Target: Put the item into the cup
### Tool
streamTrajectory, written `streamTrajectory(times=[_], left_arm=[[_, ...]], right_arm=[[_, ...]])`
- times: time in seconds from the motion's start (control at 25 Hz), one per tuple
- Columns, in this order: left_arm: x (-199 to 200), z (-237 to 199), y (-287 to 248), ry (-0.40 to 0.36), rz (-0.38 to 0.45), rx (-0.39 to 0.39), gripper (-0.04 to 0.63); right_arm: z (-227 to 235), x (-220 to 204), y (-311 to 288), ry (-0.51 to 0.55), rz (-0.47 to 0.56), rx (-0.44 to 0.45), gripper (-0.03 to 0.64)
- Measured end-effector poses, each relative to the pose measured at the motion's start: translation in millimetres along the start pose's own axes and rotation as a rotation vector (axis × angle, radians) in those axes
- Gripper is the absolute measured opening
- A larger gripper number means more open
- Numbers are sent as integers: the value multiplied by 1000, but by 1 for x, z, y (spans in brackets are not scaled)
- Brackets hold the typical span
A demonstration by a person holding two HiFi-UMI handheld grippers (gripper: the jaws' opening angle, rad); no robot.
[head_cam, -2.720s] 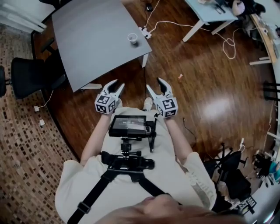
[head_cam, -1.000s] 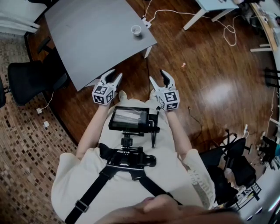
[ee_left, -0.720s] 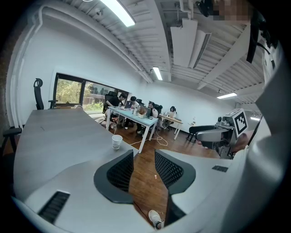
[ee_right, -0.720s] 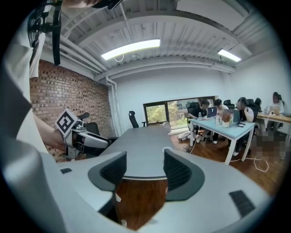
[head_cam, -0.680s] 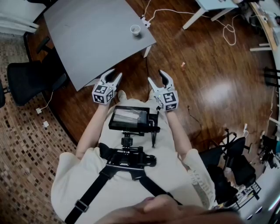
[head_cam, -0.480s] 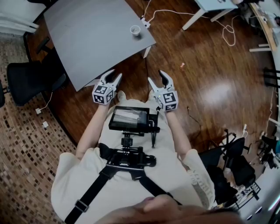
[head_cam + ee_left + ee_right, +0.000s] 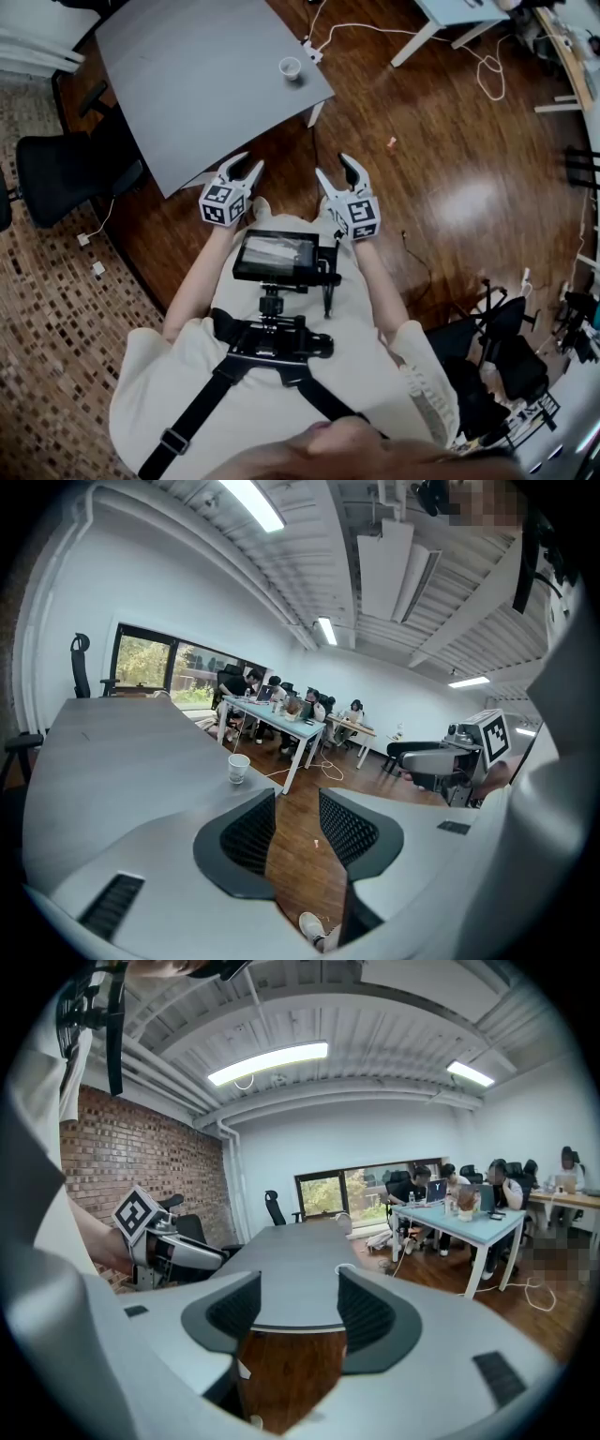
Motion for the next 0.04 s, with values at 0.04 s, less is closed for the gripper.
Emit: streamTrajectory(times=[0.04], left_arm=[[1, 1, 0, -2, 1, -1, 150]], right_arm=[[0, 0, 0, 0, -4, -1, 276]])
Point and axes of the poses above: the fingertips, and each gripper's own axes: y backward along the fingers, z to its right, x out of its top, the point moved 6 cm from there along y, backward along the fingers
